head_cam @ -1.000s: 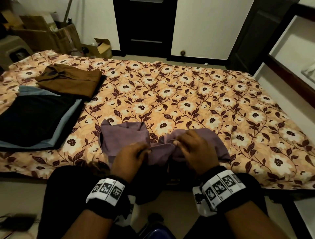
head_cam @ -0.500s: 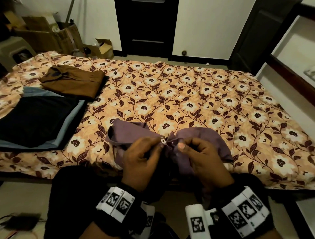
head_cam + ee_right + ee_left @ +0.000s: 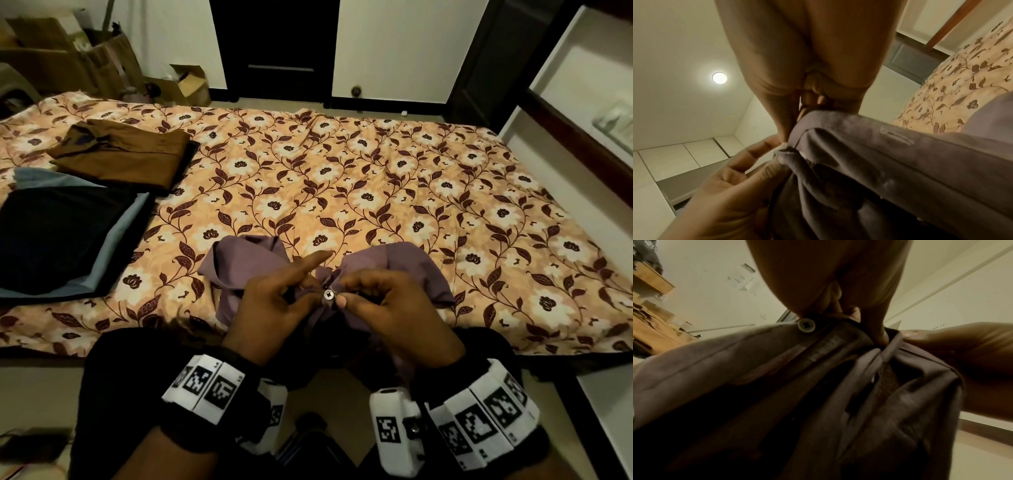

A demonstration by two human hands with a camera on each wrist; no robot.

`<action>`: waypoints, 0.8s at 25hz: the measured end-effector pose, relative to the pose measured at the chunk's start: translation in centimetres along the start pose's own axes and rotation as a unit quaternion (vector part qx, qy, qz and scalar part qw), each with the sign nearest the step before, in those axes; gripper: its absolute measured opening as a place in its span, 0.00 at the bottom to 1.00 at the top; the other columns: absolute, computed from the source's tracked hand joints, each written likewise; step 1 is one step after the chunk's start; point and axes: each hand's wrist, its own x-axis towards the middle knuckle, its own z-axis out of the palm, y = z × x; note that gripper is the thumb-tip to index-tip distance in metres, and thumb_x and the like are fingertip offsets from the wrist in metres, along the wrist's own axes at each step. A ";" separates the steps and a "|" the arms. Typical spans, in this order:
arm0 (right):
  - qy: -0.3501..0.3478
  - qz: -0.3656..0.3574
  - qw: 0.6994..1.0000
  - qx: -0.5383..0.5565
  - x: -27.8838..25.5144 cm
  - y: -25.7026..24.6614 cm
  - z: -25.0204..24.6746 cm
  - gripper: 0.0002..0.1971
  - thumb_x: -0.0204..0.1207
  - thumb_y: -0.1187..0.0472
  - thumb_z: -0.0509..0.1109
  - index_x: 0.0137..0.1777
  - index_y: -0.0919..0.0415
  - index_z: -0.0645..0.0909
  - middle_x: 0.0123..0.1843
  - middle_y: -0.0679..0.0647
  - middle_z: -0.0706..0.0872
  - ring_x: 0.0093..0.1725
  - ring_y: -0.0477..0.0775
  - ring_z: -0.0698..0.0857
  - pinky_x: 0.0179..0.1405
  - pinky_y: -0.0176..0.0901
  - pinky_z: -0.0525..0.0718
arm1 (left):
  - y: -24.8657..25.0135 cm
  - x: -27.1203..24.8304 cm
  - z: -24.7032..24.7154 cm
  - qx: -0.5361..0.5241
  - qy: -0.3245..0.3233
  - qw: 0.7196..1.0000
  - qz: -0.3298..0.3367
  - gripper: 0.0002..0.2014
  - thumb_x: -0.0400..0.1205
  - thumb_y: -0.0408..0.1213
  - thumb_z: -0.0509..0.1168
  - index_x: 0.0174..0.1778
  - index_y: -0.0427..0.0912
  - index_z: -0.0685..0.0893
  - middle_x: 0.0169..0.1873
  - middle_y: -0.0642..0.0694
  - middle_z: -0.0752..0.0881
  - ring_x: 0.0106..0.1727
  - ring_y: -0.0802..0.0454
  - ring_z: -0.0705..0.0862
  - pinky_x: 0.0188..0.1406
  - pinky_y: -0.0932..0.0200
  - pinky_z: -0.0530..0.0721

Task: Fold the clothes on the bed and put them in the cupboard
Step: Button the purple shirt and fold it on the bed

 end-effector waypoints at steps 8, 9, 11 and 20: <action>-0.001 -0.017 0.999 0.028 0.3 3.0 0.5 0.13 0.73 0.66 0.75 0.57 0.55 0.87 0.47 0.45 0.89 0.50 0.42 0.87 0.52 0.33 0.84 | -1.7 0.0 0.7 0.077 0.005 0.995 0.061 0.13 0.78 0.38 0.69 0.57 0.42 0.88 0.45 0.55 0.89 0.46 0.62 0.88 0.48 0.76 0.82; 0.013 -0.002 0.998 0.054 0.4 3.8 1.0 0.13 0.73 0.68 0.75 0.56 0.57 0.88 0.47 0.45 0.90 0.50 0.41 0.88 0.52 0.32 0.84 | -2.3 -0.4 1.2 0.076 0.018 0.996 0.053 0.13 0.78 0.40 0.67 0.57 0.43 0.87 0.45 0.54 0.89 0.46 0.61 0.87 0.48 0.76 0.82; 0.046 0.043 0.993 0.102 0.5 5.4 2.3 0.11 0.74 0.69 0.73 0.55 0.60 0.89 0.47 0.48 0.92 0.50 0.43 0.89 0.53 0.36 0.84 | -3.7 -1.3 2.3 0.071 0.043 0.996 0.024 0.13 0.79 0.41 0.65 0.57 0.44 0.87 0.44 0.51 0.90 0.45 0.62 0.87 0.47 0.75 0.83; 0.048 0.133 0.951 0.276 0.0 8.8 4.4 0.09 0.81 0.70 0.64 0.52 0.71 0.86 0.48 0.65 0.89 0.48 0.56 0.87 0.51 0.46 0.85 | -5.8 -2.2 3.9 0.067 0.031 0.996 -0.048 0.13 0.78 0.46 0.64 0.57 0.49 0.81 0.44 0.64 0.83 0.45 0.68 0.83 0.45 0.74 0.83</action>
